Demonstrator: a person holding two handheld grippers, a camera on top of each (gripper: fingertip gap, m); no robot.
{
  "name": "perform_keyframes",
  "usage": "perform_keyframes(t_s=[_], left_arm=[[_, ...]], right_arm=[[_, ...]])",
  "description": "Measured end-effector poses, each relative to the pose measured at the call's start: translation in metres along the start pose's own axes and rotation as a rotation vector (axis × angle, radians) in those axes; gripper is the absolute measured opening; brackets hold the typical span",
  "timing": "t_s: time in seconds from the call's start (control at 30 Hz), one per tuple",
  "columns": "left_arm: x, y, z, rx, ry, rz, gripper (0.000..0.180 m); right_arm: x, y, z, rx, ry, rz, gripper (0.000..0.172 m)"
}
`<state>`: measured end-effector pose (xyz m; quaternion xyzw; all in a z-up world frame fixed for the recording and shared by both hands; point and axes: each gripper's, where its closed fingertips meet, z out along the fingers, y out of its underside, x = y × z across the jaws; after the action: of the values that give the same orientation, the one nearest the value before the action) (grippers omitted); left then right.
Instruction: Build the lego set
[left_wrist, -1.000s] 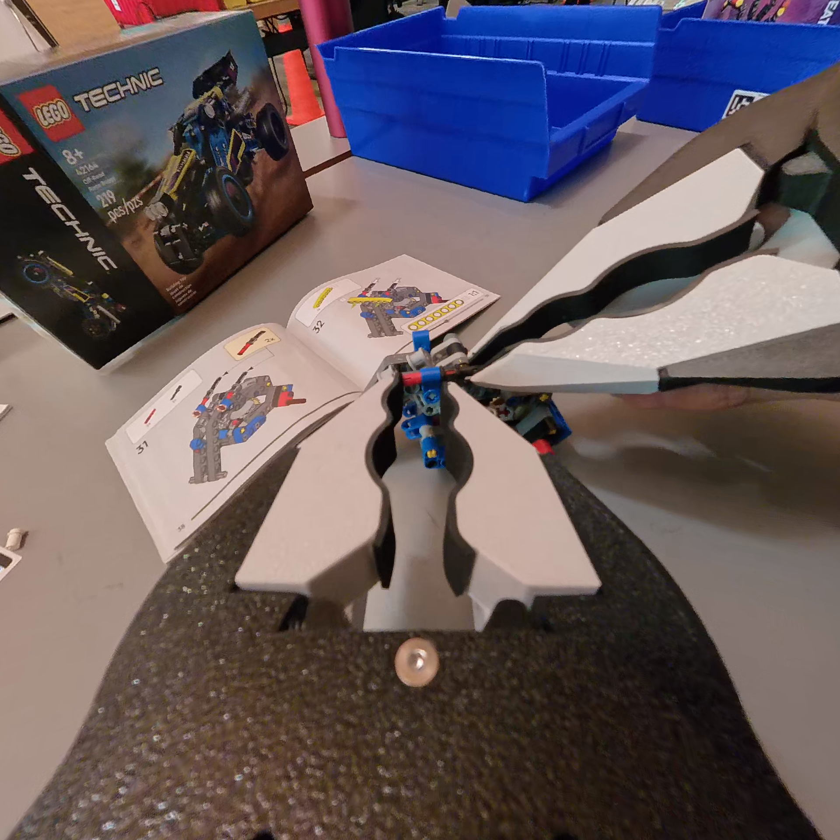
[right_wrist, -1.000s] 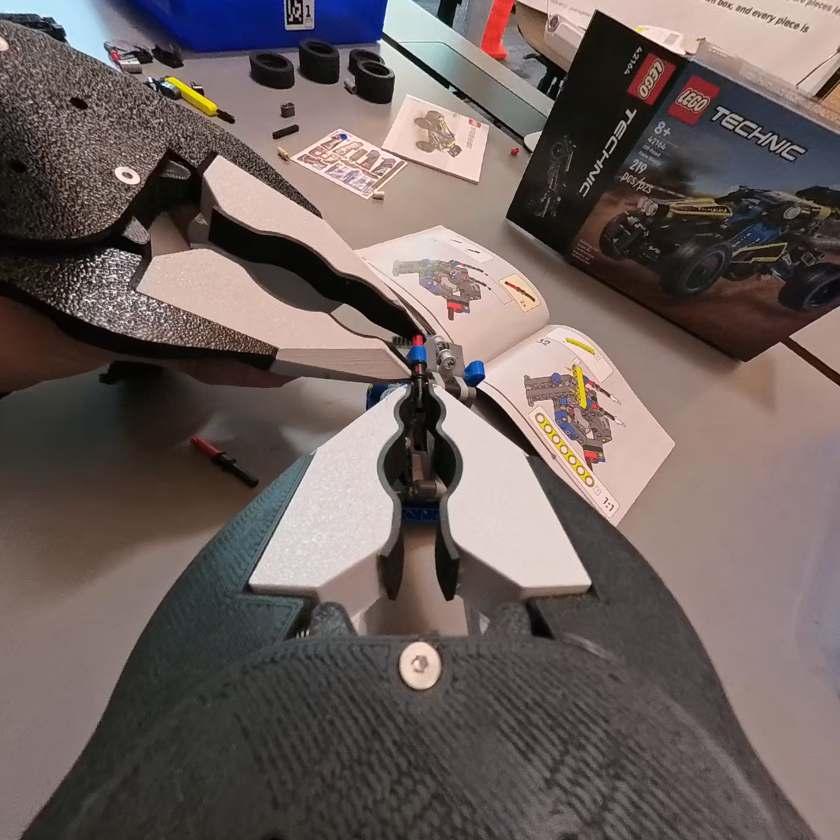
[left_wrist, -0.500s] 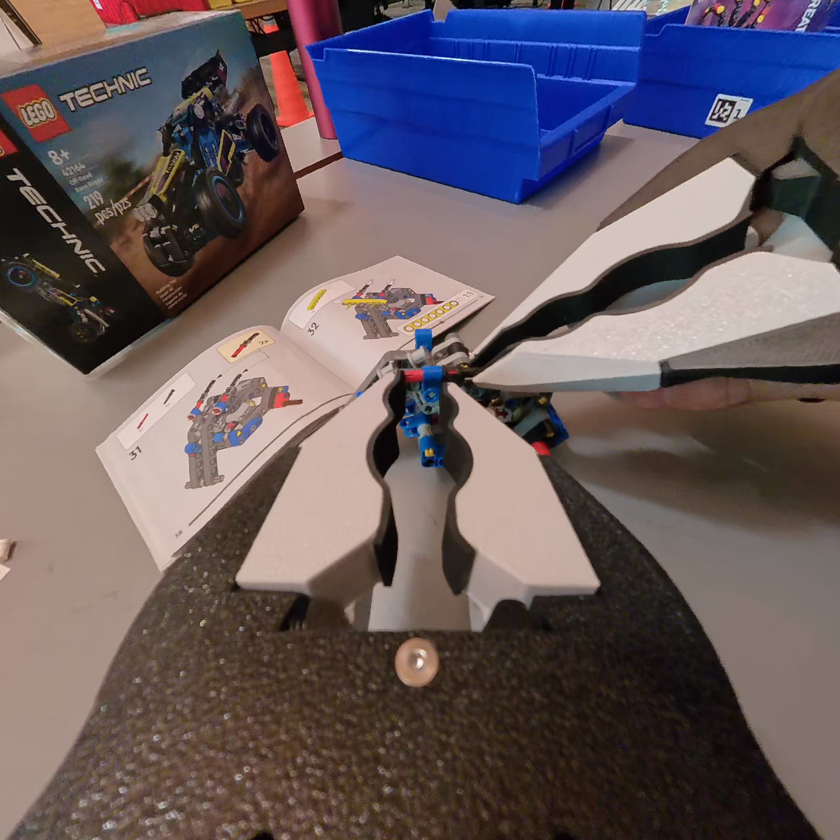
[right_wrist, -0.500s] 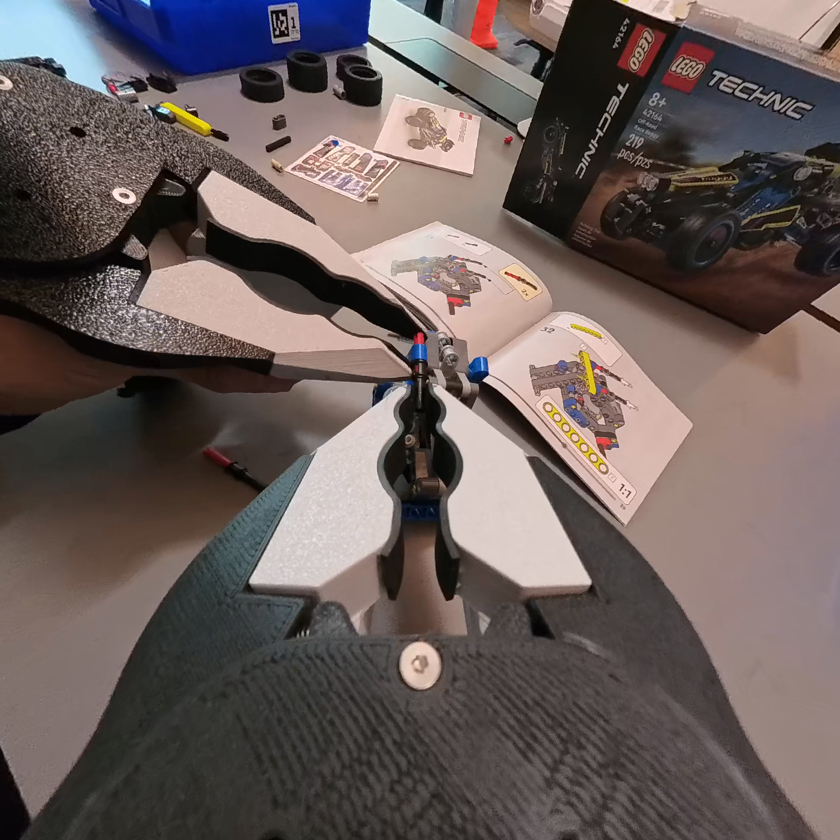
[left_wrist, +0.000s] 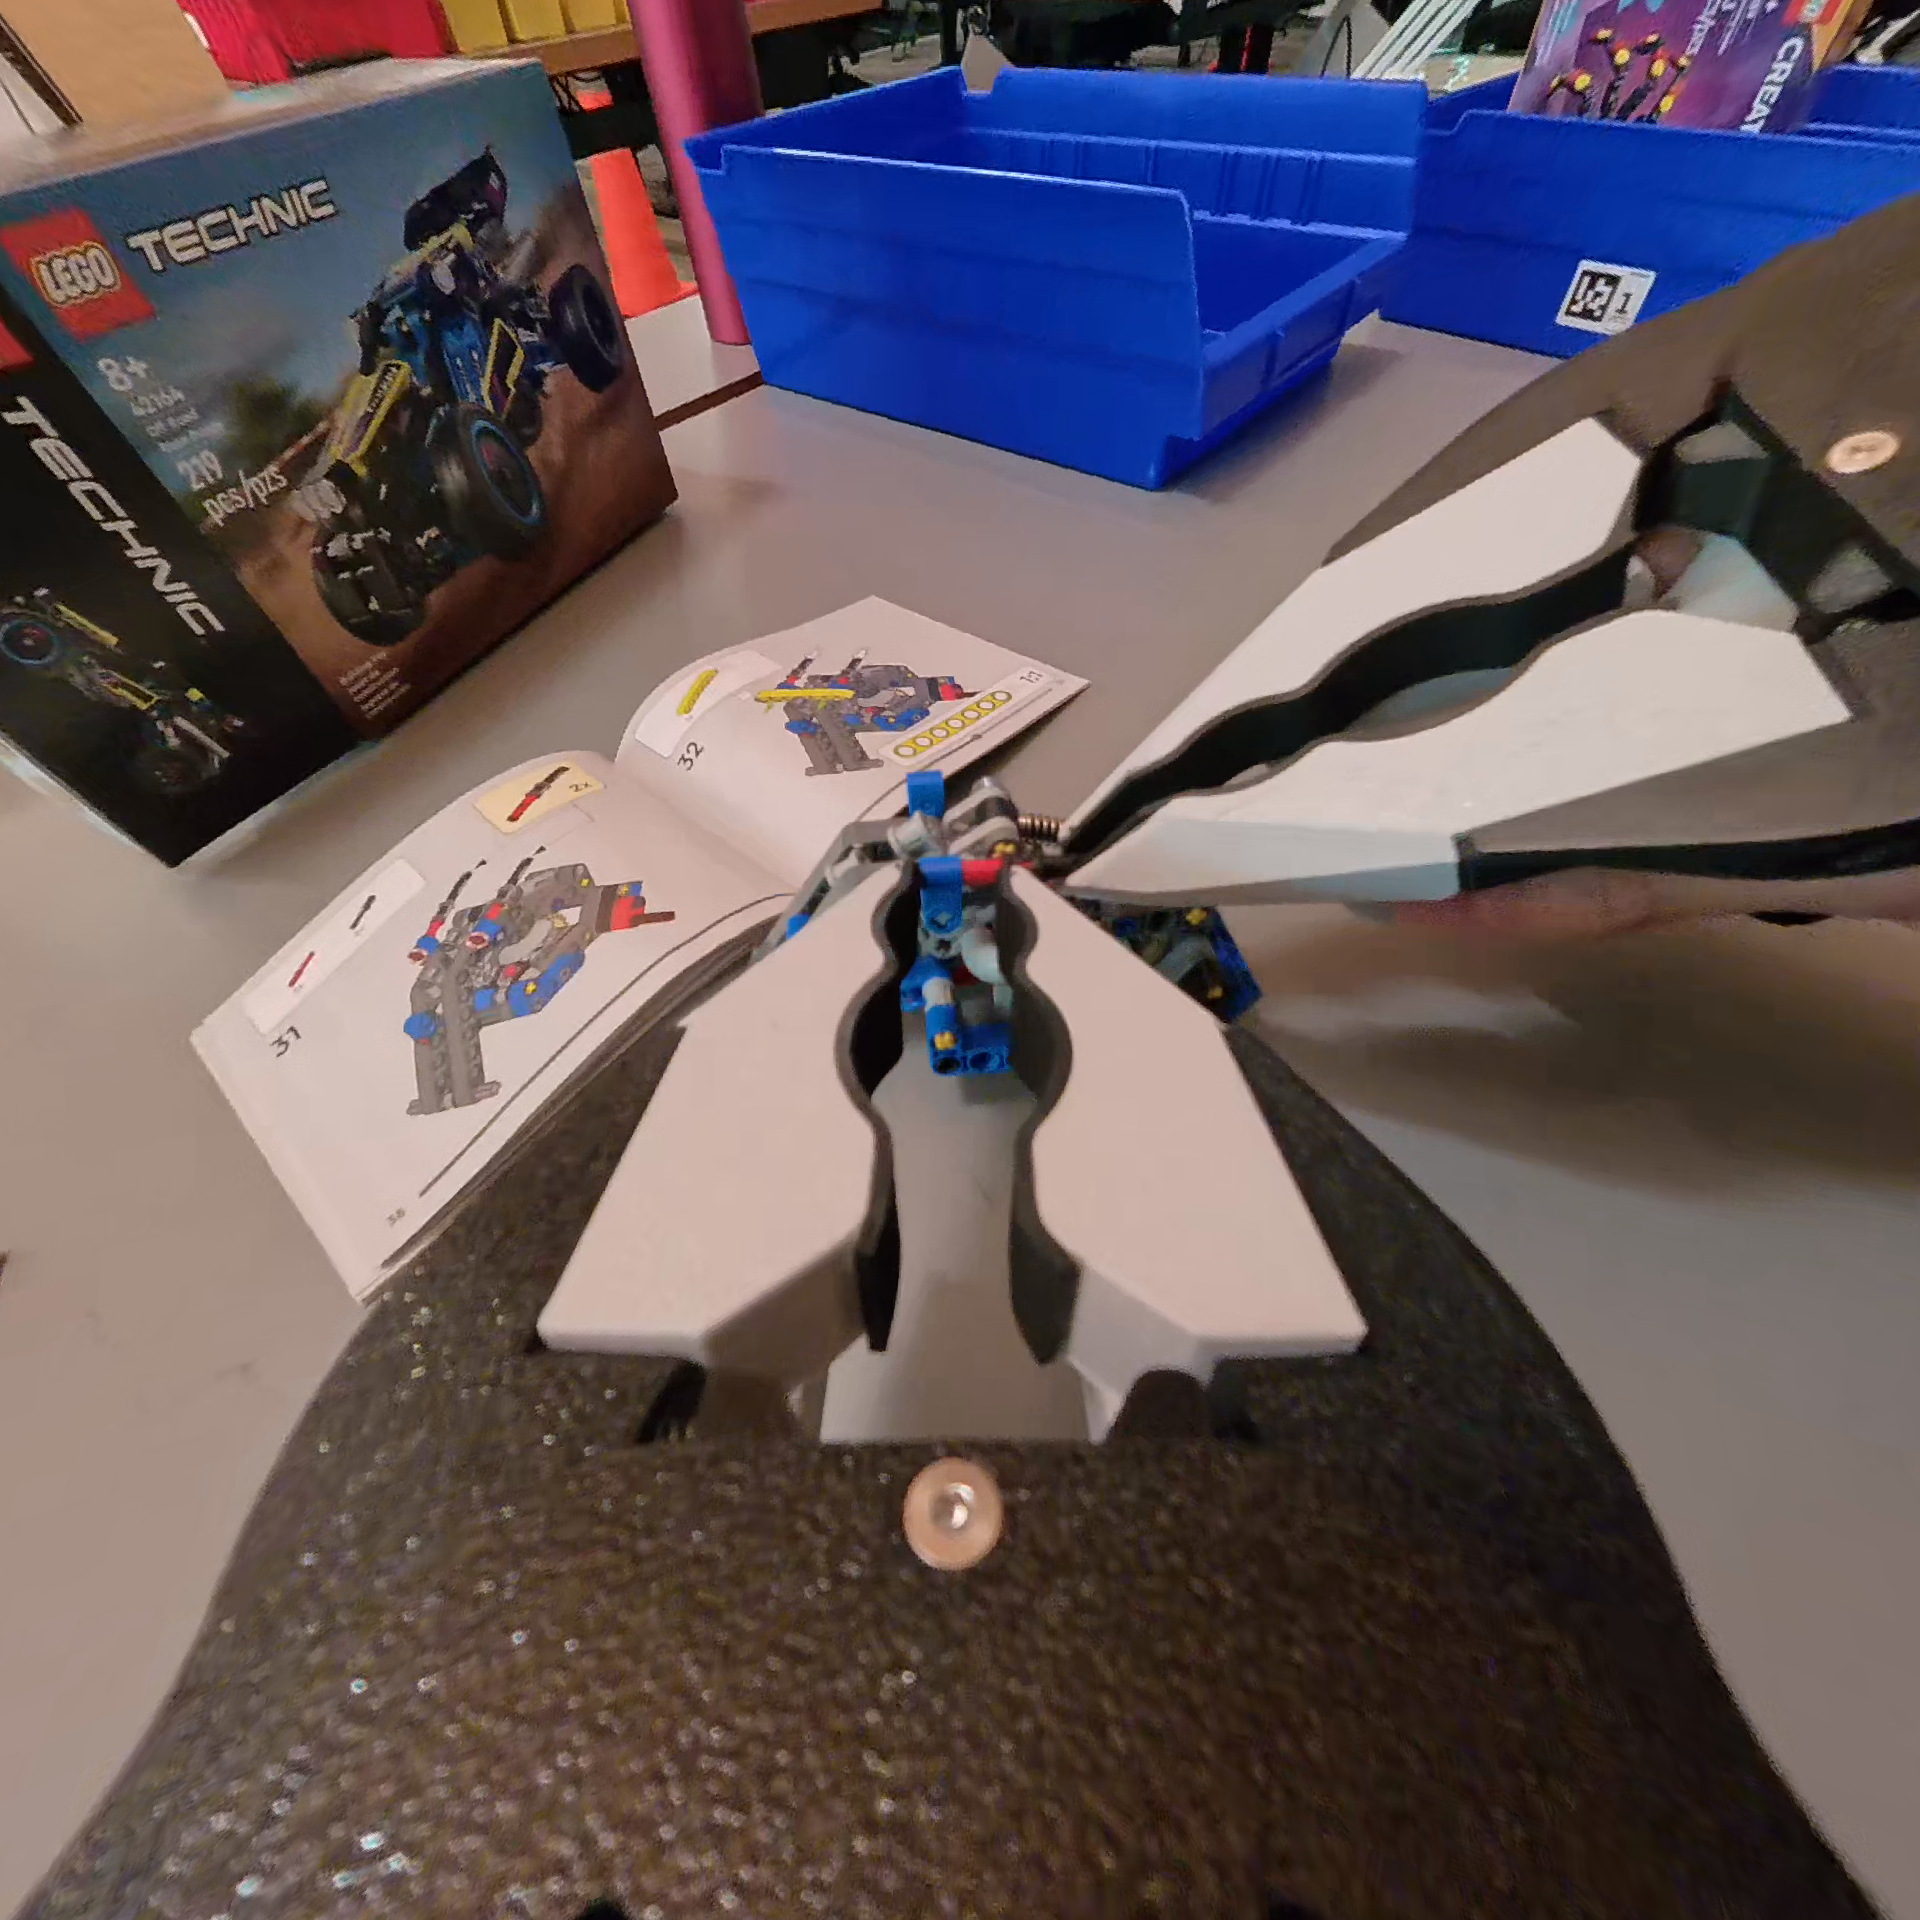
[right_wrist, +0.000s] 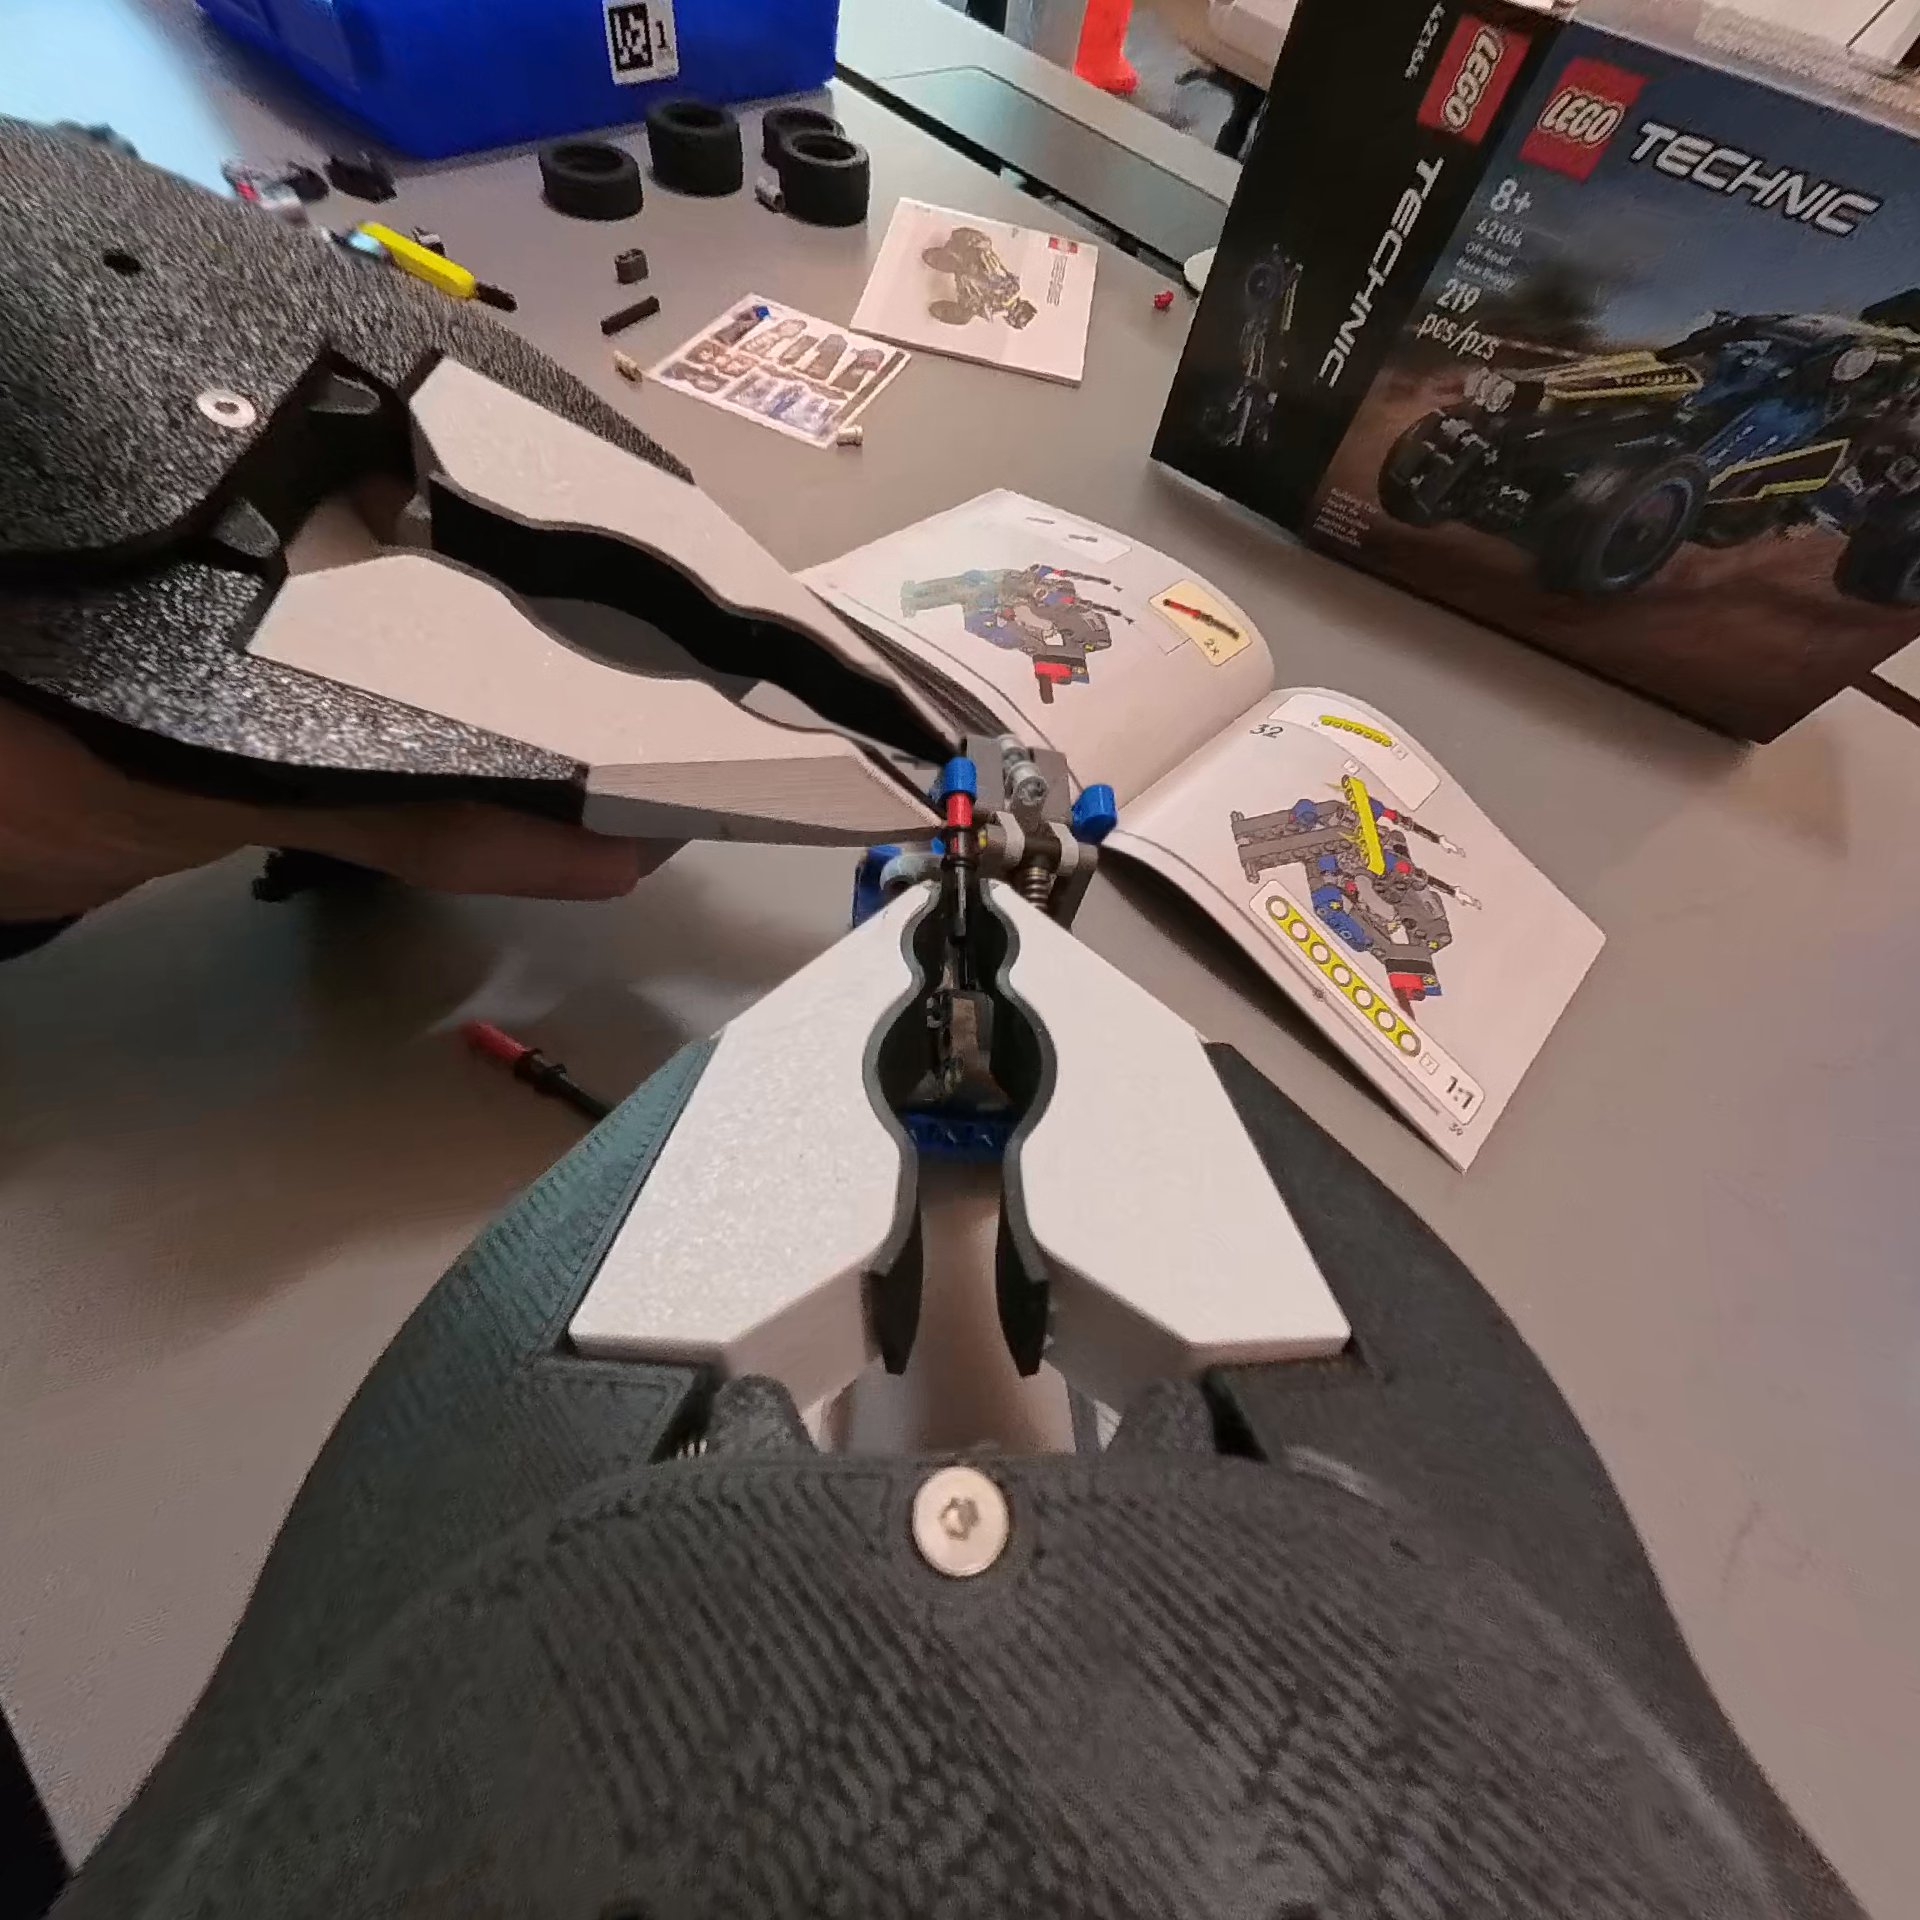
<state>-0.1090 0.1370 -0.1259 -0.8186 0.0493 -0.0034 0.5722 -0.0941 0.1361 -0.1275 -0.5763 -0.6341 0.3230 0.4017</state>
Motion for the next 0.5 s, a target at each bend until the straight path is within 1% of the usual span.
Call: perform_keyframes(t_s=[0.5], left_arm=[[-0.0019, 0.0087, -0.0035, -0.045, 0.022, 0.003, 0.015]], right_arm=[[-0.0004, 0.0017, 0.0047, -0.009, 0.023, -0.104, 0.003]])
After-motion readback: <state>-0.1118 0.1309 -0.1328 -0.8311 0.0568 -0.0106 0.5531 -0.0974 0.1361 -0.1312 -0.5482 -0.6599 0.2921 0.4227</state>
